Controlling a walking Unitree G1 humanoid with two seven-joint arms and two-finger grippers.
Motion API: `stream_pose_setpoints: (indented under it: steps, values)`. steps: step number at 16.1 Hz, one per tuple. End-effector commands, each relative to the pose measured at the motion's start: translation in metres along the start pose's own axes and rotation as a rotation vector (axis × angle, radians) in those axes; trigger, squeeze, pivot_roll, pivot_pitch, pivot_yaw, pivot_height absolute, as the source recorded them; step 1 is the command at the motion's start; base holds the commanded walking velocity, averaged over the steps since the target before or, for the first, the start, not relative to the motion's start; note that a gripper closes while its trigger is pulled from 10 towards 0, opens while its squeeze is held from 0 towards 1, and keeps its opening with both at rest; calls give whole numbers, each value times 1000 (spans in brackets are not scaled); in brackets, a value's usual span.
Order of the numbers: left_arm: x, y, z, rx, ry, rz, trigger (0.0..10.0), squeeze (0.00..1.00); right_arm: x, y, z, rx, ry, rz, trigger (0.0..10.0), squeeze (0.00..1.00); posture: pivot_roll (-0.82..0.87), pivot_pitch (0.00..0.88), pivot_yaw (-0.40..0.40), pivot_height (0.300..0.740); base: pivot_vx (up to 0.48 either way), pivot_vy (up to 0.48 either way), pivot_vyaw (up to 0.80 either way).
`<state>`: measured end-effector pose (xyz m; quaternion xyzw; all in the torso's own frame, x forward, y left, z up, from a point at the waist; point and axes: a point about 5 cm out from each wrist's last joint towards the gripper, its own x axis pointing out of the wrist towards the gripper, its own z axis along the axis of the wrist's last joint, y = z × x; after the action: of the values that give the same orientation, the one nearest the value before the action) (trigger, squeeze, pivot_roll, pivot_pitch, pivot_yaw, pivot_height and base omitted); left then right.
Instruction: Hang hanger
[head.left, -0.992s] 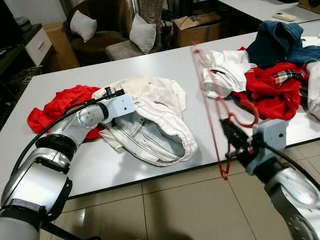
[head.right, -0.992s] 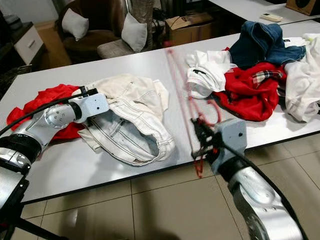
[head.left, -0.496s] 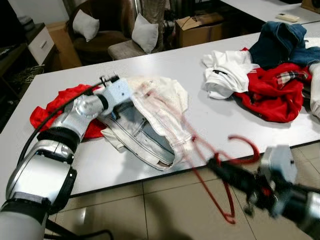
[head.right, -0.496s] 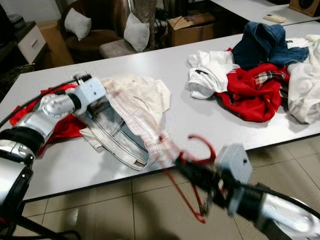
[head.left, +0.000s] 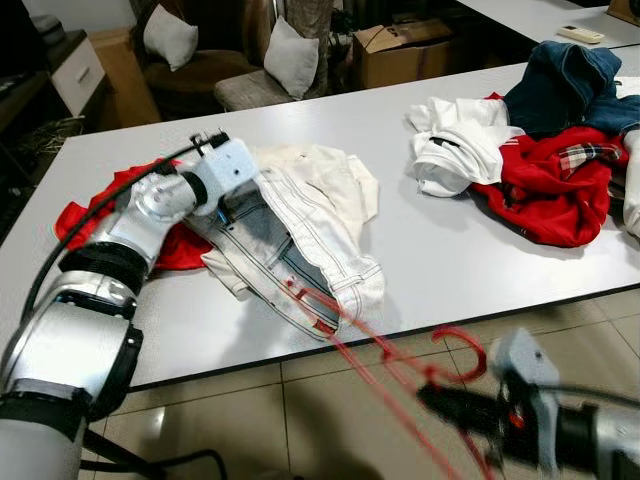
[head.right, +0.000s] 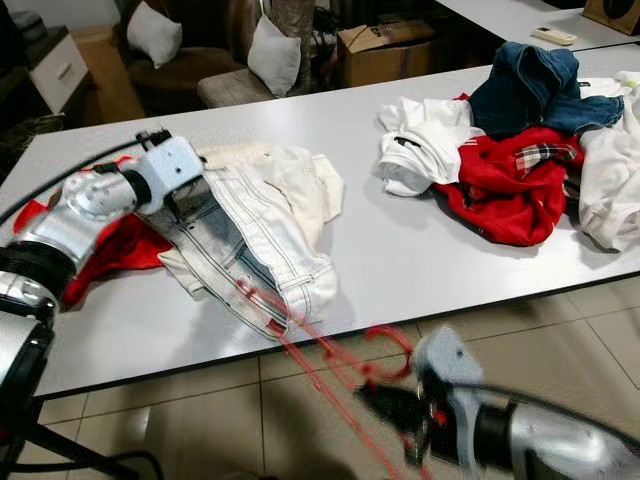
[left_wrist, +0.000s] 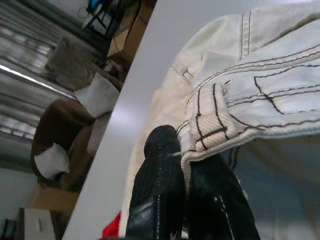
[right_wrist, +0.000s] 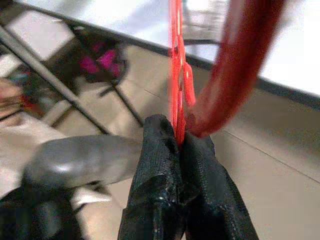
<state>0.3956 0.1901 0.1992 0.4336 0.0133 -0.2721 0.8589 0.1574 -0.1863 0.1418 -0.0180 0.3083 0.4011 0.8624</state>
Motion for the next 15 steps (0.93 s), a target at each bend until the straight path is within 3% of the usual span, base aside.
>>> stream_pose_setpoints:
  steps: [1, 2, 3, 4, 5, 6, 8, 10, 12, 14, 15]
  values:
    - [-5, 15, 7, 35, -22, 20, 0, 0, 0, -8, 1, 4, 7, -70, 10000, 0, -173, 0, 121, 740, 0, 0, 0]
    - [-7, 20, 10, 69, -26, 19, 0, 0, -2, -27, 6, 13, -17, -212, 10000, 0, -172, 0, 120, 740, 0, 0, 0]
    - [-8, 23, 10, 79, -26, 22, 0, 0, -4, -34, 9, 16, -33, -270, 10000, 0, -172, 0, 121, 740, 0, 0, 0]
    - [-12, 31, 13, 97, -25, 39, 0, 0, -13, -55, 18, 12, -79, -429, 10000, 0, -170, 0, 120, 740, 0, 0, 0]
    - [-13, 34, 13, 103, -24, 47, 0, 0, -18, -63, 22, 3, -99, -490, 10000, 0, -170, 0, 120, 740, 0, 0, 0]
    - [-18, 46, 17, 119, -31, 77, 0, 0, -33, -81, 38, -20, -200, -640, 10000, 0, -169, 0, 121, 740, 0, 0, 0]
    - [-26, 68, 32, 134, -79, 149, 0, 0, -55, -96, 64, -45, -381, -796, 10000, 0, -169, 0, 123, 740, 0, 0, 0]
    - [-32, 83, 45, 136, -135, 203, 0, 0, -64, -96, 78, -56, -496, -824, 10000, 0, -170, 0, 127, 740, 0, 0, 0]
    - [-39, 100, 64, 106, -220, 263, 0, 0, -62, -94, 81, -65, -529, -795, 10000, 0, -170, 0, 129, 740, 0, 0, 0]
    - [-38, 103, 72, 119, -224, 233, 0, 0, -39, -69, 82, -123, -512, -565, 10000, 0, -168, 0, 134, 740, 0, 0, 0]
    - [-32, 94, 65, 124, -186, 209, 0, 0, -27, -48, 81, -151, -501, -387, 10000, 0, -172, 0, 138, 740, 0, 0, 0]
